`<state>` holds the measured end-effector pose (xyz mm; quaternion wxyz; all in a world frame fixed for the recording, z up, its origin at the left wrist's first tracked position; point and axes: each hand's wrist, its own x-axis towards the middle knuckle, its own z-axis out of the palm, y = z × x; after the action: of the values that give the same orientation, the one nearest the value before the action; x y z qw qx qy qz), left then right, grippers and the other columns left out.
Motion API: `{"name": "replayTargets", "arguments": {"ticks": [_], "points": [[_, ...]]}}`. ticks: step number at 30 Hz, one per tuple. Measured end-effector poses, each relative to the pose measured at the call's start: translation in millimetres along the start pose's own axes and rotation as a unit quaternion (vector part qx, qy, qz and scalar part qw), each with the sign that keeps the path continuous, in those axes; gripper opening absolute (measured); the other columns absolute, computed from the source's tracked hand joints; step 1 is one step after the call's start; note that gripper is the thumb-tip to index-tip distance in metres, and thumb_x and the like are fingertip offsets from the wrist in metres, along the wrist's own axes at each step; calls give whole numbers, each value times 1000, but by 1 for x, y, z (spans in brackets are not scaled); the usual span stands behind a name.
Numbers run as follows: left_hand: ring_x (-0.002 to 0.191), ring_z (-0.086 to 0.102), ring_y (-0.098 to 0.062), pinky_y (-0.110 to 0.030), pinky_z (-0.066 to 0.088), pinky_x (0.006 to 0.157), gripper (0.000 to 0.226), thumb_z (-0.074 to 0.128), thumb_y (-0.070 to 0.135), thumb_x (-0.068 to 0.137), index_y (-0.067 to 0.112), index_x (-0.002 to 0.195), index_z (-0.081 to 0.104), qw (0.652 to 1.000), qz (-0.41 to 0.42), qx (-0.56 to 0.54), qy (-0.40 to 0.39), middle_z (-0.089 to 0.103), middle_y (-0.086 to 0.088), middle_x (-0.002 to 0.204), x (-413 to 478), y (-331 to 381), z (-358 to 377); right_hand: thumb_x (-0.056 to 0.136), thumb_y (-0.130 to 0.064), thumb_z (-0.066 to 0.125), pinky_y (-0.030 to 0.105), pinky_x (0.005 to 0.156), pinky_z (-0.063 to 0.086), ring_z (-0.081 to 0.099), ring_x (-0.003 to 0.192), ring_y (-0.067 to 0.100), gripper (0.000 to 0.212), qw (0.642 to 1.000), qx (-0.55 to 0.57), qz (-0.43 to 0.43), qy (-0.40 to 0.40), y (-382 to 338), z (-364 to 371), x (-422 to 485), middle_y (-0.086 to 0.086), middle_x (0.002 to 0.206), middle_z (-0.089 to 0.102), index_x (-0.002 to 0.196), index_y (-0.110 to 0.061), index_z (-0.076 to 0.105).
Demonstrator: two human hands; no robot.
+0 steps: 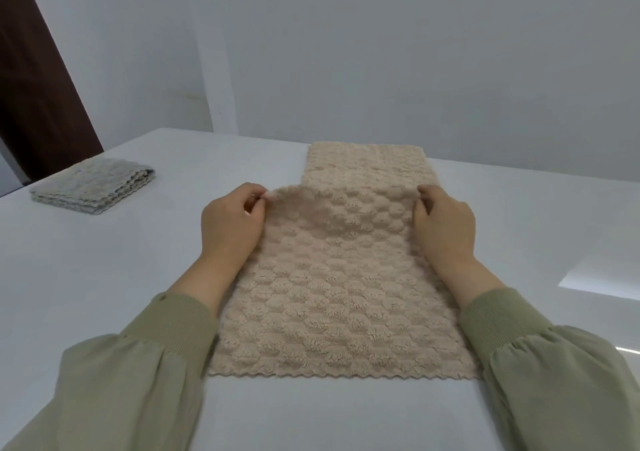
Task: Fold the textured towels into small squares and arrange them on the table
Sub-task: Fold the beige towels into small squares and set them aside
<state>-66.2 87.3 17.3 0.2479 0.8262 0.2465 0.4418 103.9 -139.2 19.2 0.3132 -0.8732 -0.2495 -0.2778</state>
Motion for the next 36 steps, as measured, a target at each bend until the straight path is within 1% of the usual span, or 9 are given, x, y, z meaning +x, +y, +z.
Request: {"name": "replayTargets", "arguments": {"ticks": [3, 6, 10, 14, 17, 21, 27, 32, 36], "points": [[123, 50, -14, -26, 36, 102, 49, 53, 15, 92, 27, 138, 44, 993, -43, -20, -104, 55, 4, 133, -2, -4, 2, 93, -18, 44, 46, 93, 41, 53, 109, 36, 54, 992, -65, 16, -109, -8, 2, 0, 17, 122, 58, 144, -9, 30], [137, 29, -13, -25, 22, 108, 55, 49, 14, 94, 26, 145, 32, 981, -40, 17, -187, 38, 4, 148, -9, -6, -1, 91, -16, 44, 46, 102, 35, 40, 124, 34, 58, 984, -91, -23, -152, -30, -6, -8, 16, 139, 44, 145, -9, 26], [113, 49, -9, -20, 35, 96, 29, 57, 15, 89, 22, 117, 61, 976, 41, 35, -211, 59, 7, 117, -18, 14, -13, 92, -20, 46, 35, 101, 38, 46, 118, 23, 40, 963, -34, -121, -240, -58, -11, -30, 8, 132, 48, 131, -12, 48], [67, 56, 2, -21, 46, 67, 11, 74, 31, 76, 24, 71, 67, 925, 30, -40, -378, 65, 11, 75, -39, 38, -32, 88, -33, 60, 21, 63, 44, 52, 71, 10, 18, 912, 82, -118, -384, -74, -29, -48, -2, 88, 58, 84, -16, 60], [79, 56, 0, -20, 47, 75, 23, 79, 46, 64, 28, 72, 68, 867, 60, -24, -494, 63, 12, 83, -53, 40, -46, 80, -44, 68, 26, 61, 45, 50, 62, 9, 31, 873, 105, -134, -456, -76, -45, -60, -2, 74, 60, 76, -14, 62], [105, 41, 2, -12, 35, 90, 38, 71, 61, 54, 42, 85, 62, 830, 135, 7, -541, 51, 16, 106, -68, 37, -60, 70, -52, 75, 18, 76, 41, 45, 84, 4, 36, 827, 69, -226, -509, -77, -66, -76, -10, 91, 48, 85, -22, 61], [84, 53, -5, -26, 45, 79, 27, 75, 14, 70, 39, 69, 63, 865, 109, -23, -490, 60, 8, 91, -74, 46, -60, 76, -22, 69, 21, 75, 40, 46, 85, 11, 13, 831, 48, -259, -489, -79, -70, -84, -4, 91, 53, 87, -17, 64], [84, 63, -15, -35, 49, 82, 11, 77, 35, 71, 25, 75, 75, 803, 46, -50, -592, 69, 3, 86, -66, 53, -75, 81, -31, 69, 30, 64, 46, 53, 65, 12, 11, 762, 95, -170, -617, -82, -87, -75, 2, 78, 68, 81, -21, 72], [103, 61, -15, -30, 46, 93, 17, 61, 36, 89, 31, 102, 71, 887, -2, -39, -460, 68, 10, 108, -50, 44, -67, 95, -42, 47, 38, 108, 35, 45, 122, 12, 34, 884, 52, -191, -423, -67, -68, -63, -4, 133, 52, 124, -28, 58]]}}
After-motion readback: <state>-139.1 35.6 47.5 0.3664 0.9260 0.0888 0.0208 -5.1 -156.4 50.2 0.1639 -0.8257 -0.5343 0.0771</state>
